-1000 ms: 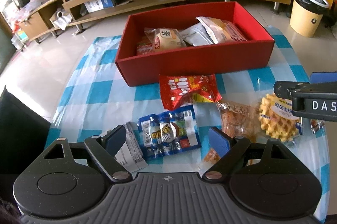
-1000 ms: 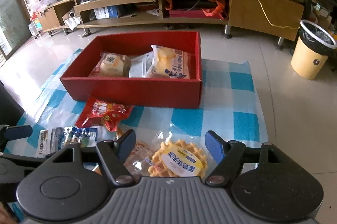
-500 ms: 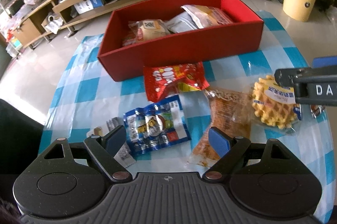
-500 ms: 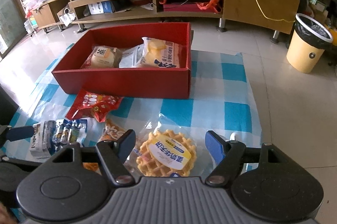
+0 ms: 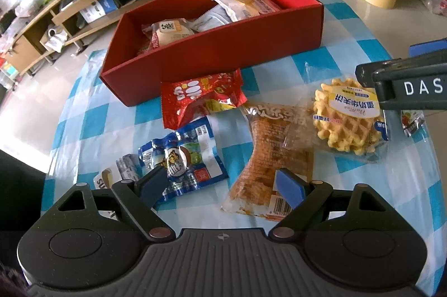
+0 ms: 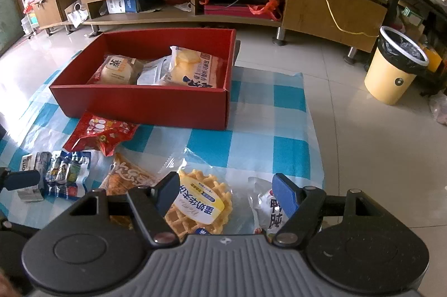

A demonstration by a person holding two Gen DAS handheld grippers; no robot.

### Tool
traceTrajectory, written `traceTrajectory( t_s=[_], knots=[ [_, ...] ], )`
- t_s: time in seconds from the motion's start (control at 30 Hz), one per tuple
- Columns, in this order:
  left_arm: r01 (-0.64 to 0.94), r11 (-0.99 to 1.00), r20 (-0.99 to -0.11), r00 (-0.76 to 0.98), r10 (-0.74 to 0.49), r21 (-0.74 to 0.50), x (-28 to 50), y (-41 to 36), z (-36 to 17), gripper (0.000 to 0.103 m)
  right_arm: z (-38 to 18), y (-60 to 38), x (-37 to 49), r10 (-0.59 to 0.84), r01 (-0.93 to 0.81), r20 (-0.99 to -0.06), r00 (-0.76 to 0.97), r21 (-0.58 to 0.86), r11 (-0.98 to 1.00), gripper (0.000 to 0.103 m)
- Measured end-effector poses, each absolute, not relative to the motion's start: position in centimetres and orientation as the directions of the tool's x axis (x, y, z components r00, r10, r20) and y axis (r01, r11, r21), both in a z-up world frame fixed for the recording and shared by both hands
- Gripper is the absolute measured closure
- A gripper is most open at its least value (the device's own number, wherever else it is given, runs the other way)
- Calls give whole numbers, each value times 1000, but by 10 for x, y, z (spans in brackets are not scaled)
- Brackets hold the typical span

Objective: Organize snacks
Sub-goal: 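Grasp the waffle pack with right while left grasps the brown snack bag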

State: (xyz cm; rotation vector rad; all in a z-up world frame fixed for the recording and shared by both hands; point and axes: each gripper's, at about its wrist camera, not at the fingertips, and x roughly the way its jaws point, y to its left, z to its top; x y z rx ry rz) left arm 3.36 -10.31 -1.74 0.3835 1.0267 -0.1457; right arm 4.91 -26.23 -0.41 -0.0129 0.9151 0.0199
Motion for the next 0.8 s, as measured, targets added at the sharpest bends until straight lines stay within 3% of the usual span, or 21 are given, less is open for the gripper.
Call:
traceTrajectory(
  t_s=[0.33, 0.67, 0.8],
  knots=[
    [304, 927, -871, 489, 47, 221, 36, -102, -22, 13, -6, -259, 51, 13, -39, -798, 602, -13, 999, 34],
    [274, 955, -891, 454, -20, 118, 52, -81, -13, 13, 1, -286, 55, 33, 24, -797, 603, 60, 998, 33],
    [258, 966, -919, 385, -91, 12, 60, -84, -19, 13, 3, -291, 56, 52, 35, -797, 602, 92, 995, 33]
  ],
)
